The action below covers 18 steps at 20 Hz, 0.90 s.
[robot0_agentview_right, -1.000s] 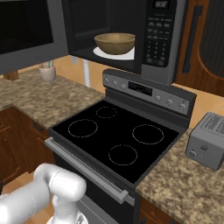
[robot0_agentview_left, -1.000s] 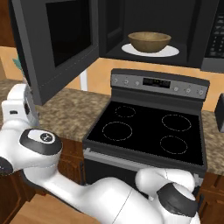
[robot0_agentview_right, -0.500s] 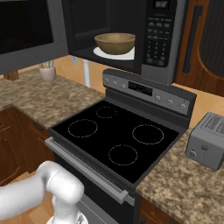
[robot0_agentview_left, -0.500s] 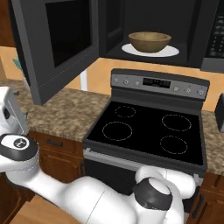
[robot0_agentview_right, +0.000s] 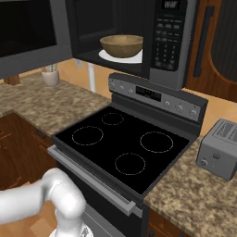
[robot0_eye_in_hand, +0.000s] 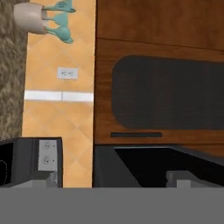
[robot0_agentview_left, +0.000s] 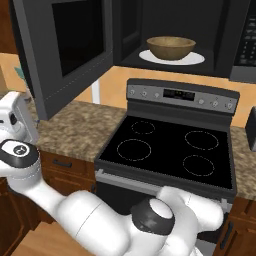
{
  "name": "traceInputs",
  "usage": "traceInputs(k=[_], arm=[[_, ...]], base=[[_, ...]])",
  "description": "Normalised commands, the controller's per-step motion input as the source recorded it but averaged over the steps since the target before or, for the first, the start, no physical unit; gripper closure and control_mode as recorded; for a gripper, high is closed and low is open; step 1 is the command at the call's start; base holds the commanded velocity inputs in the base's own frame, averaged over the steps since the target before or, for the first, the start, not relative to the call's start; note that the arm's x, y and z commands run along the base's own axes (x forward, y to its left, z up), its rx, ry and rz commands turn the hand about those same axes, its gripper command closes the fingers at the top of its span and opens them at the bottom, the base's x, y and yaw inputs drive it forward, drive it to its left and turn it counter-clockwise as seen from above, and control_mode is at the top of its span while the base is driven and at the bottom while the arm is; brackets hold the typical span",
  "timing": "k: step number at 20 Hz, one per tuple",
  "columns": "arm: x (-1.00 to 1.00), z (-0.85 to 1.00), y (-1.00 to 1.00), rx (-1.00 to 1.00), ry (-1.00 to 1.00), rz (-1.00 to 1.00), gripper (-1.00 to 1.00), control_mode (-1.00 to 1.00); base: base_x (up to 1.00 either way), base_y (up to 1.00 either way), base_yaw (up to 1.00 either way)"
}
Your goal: Pick the carrot from the sink and place it in the bowl. Then pick the bowl and place it in the microwave. Then close the microwave door and press the start button.
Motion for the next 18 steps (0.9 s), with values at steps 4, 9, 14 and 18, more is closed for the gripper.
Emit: traceInputs(k=[4, 9, 14, 18], arm=[[0.07, 0.11, -0.99, 0.03, -0.03, 0.0, -1.0, -1.0], [0.0, 0.27, -1.0, 0.05, -0.06, 0.0, -1.0, -1.0], [-0.27, 0.44, -1.0, 0.07, -0.13, 0.0, -1.0, -1.0], [-0.42, 0.45, -1.0, 0.11, -0.04, 0.0, -1.0, -1.0]], base=[[0.0, 0.0, 0.0], [0.0, 0.0, 0.0], [0.0, 0.0, 0.0], [0.0, 0.0, 0.0]])
